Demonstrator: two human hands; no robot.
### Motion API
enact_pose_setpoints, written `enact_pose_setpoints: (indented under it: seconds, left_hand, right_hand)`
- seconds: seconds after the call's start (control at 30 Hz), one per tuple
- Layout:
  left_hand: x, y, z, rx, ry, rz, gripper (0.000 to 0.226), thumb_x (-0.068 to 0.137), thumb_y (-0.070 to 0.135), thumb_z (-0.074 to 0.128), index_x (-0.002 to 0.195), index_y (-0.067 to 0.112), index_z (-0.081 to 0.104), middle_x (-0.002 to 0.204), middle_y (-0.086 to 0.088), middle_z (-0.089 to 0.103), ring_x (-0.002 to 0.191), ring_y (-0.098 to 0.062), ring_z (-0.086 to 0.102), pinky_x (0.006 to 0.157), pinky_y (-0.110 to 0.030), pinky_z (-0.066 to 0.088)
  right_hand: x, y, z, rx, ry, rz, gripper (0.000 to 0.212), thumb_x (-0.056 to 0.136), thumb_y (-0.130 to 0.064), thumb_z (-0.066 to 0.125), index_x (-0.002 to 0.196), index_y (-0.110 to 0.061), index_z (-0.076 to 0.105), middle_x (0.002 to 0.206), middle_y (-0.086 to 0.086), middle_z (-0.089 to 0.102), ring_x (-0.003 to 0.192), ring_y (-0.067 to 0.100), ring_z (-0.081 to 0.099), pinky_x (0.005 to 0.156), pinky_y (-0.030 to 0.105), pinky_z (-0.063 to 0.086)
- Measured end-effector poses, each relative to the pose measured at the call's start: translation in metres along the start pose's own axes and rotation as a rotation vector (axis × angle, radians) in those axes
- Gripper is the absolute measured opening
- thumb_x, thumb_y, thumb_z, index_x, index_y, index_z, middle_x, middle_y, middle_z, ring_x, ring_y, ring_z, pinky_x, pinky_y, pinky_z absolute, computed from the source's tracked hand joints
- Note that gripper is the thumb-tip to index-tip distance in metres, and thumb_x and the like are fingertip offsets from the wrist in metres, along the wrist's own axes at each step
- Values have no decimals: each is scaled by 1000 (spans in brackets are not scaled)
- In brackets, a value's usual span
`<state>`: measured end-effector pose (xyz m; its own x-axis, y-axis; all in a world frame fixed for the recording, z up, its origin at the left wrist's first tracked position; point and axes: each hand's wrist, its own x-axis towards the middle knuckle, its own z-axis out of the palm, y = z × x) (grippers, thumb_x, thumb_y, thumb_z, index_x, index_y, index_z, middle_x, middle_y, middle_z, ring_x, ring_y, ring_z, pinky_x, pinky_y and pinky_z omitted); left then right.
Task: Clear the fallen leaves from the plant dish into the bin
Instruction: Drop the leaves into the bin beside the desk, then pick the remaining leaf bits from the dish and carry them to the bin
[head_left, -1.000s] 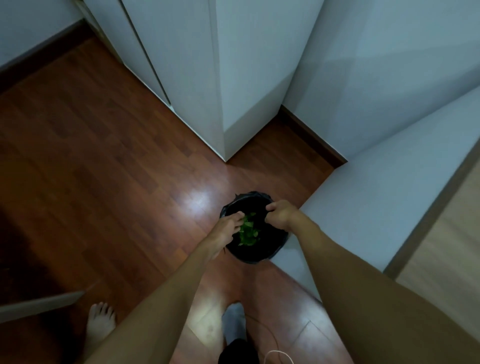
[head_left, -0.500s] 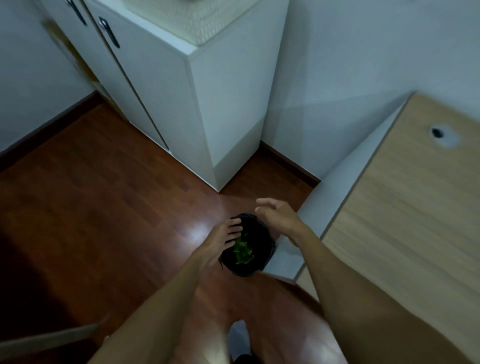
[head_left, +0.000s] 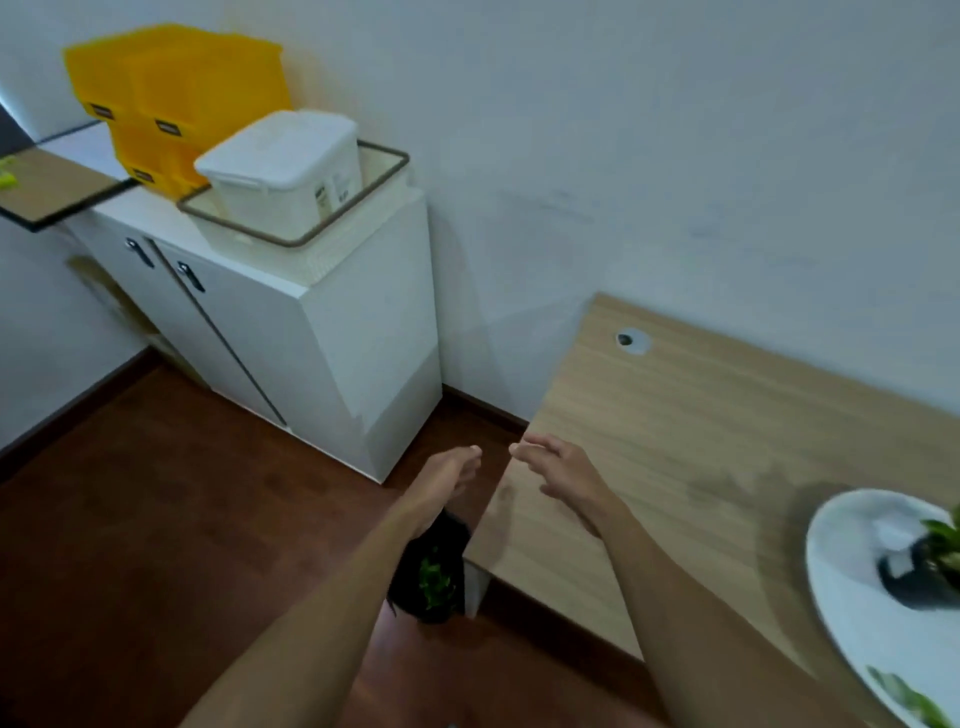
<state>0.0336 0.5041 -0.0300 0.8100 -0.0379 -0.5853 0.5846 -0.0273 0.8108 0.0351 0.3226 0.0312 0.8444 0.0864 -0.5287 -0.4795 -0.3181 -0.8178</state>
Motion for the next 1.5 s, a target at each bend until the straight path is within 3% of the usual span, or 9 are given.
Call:
enact_pose_setpoints:
  seconds: [0.23,0.4,0.53,0.7,0.83,0.97,1.13,1.33,1.5]
  left_hand:
    - [-43,42,89,135,-103,70,41,99,35,47,132,12,53,135,-3,56,126,-20,52,108,-34,37]
    - [-75,56,161,226,-157,112,40,97,31,50,131,11,54,130,-4,58,123,-19,54,108,-34,38]
    - [-95,51,227,282,-219,187,16,93,27,55,104,21,66,111,0,64,107,-15,60,93,-29,42]
    - [-112,29,305,345,-269,198,14,92,24,55,87,22,68,95,-1,61,89,-14,56,74,-24,40]
    - [-124,13,355,416,-304,203,19,93,29,53,91,21,70,98,2,66,88,-10,61,79,-23,43]
    - [-132,-2,394,492,-304,197,26,94,31,53,104,18,74,112,3,71,106,-11,63,94,-29,46]
    - [-127,-19,419,645,-167,190,45,93,25,54,136,11,53,137,-6,57,125,-23,54,103,-31,41]
    - [-111,-37,435,682,-54,210,34,90,17,56,123,13,62,123,-7,66,111,-27,61,88,-32,48]
    - [-106,-59,447,550,26,125,31,88,14,62,118,8,56,120,-10,66,109,-28,61,82,-30,46]
  right_hand:
    - [-64,22,-98,44,99,-3,51,85,-36,72,131,-19,62,121,0,69,111,12,61,86,28,48]
    - [-108,50,-163,57,171,5,50,83,-38,73,130,-21,63,123,0,69,115,14,62,101,34,47]
    - [-142,81,-210,81,194,16,47,83,-41,72,126,-25,64,127,-2,67,118,14,61,100,32,45]
    - [-177,124,-268,49,205,30,49,88,-36,69,132,-19,61,133,8,64,123,27,59,103,40,47]
    - [-200,156,-313,-3,217,32,52,88,-37,66,138,-21,57,138,3,60,128,21,55,109,41,44]
    - [-210,187,-354,-22,252,62,50,88,-34,66,136,-22,58,140,0,58,132,22,51,113,45,40]
    - [-204,225,-383,-19,252,127,44,87,-28,63,130,-25,62,134,4,62,129,24,53,110,46,43]
    - [-189,261,-392,-67,262,130,43,93,-8,41,128,-18,65,123,10,66,102,20,60,79,32,48]
    - [-178,277,-385,-161,236,128,48,91,-4,39,128,-20,64,126,9,64,97,22,65,79,31,53]
